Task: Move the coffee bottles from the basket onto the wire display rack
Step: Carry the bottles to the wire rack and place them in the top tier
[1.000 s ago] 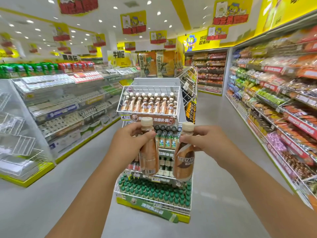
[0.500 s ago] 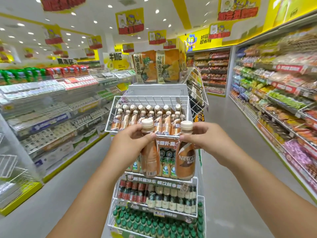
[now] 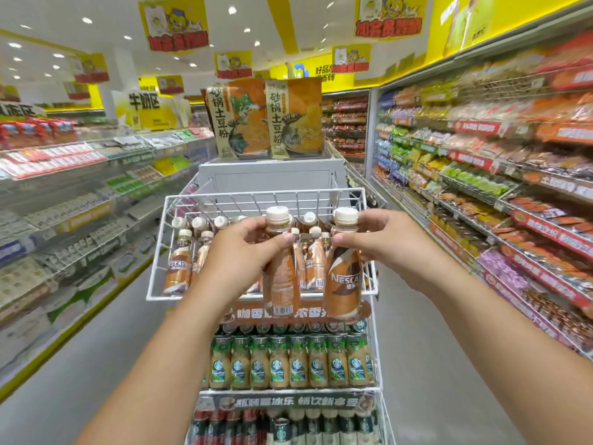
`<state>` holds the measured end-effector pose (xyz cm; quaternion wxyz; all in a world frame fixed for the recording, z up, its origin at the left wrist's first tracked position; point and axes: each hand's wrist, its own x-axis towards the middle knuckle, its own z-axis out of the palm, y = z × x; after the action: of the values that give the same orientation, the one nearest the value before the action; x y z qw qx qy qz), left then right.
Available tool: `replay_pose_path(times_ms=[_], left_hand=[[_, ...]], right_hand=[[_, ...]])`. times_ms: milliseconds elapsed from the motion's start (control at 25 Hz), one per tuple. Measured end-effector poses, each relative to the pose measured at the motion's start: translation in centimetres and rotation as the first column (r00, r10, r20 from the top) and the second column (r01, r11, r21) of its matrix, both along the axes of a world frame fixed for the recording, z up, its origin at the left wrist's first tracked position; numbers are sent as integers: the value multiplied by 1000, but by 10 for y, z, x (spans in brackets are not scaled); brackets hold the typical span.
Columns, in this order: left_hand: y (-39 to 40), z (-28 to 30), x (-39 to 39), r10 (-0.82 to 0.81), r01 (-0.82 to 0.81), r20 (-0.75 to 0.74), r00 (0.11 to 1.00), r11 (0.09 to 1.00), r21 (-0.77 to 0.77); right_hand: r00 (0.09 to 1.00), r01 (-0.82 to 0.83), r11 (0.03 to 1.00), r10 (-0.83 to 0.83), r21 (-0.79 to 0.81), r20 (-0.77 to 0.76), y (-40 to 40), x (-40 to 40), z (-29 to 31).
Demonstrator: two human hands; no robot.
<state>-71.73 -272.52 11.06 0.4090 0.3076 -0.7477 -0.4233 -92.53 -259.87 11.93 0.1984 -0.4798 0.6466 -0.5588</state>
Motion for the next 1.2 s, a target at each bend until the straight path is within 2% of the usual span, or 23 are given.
replay_pose_path(times_ms=[240, 480, 720, 920, 1200], left_hand=[[-93, -3, -25, -126, 126, 43, 991, 992, 20], [-118, -14, -58, -196, 194, 50, 979, 980, 50], [-127, -22, -84, -226, 225, 12, 974, 971, 84], [-131, -29, -92, -256, 255, -8, 967, 959, 121], [-140, -37, -99, -258, 256, -9, 966, 956, 141]], right_hand=[[992, 123, 992, -123, 28, 5, -62, -11, 5], [964, 267, 943, -265, 201, -35, -95, -52, -15], [893, 445, 827, -381, 343, -239, -124, -83, -25], [819, 555, 704, -368, 443, -441, -144, -90, -31], [706, 664, 630, -351, 403, -615, -156, -83, -48]])
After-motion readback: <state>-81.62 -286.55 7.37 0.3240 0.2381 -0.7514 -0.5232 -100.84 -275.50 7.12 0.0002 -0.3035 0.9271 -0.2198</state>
